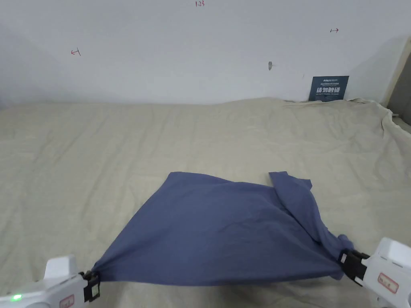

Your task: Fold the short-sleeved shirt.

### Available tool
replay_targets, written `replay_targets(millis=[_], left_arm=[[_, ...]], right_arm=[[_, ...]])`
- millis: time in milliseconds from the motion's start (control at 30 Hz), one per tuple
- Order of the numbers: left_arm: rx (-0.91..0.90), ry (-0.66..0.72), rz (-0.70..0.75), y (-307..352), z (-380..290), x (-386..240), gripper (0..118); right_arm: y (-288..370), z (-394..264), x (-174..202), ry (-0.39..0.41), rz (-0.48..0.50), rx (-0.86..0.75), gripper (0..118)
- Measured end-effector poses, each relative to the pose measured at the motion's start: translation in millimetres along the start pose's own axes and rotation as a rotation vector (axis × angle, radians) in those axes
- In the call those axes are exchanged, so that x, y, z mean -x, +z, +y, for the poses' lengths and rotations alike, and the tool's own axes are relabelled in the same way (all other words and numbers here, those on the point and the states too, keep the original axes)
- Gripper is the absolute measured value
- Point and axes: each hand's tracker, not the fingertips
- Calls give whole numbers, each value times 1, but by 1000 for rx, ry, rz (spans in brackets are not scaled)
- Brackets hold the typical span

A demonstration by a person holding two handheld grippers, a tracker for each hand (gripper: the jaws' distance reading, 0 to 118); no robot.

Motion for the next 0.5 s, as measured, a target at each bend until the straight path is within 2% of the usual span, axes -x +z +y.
replay_targets(millis=[133, 267, 500], left_arm=[[28, 6, 32, 23, -40, 8, 1], [41, 60, 25, 49, -66, 22, 1], [78, 50, 60, 65, -97, 30, 1]], right_arm=[[26, -35, -17, -50, -14, 21, 3], [52, -60, -30, -68, -16, 30, 3], [87, -98, -28, 38, -64, 89, 3]])
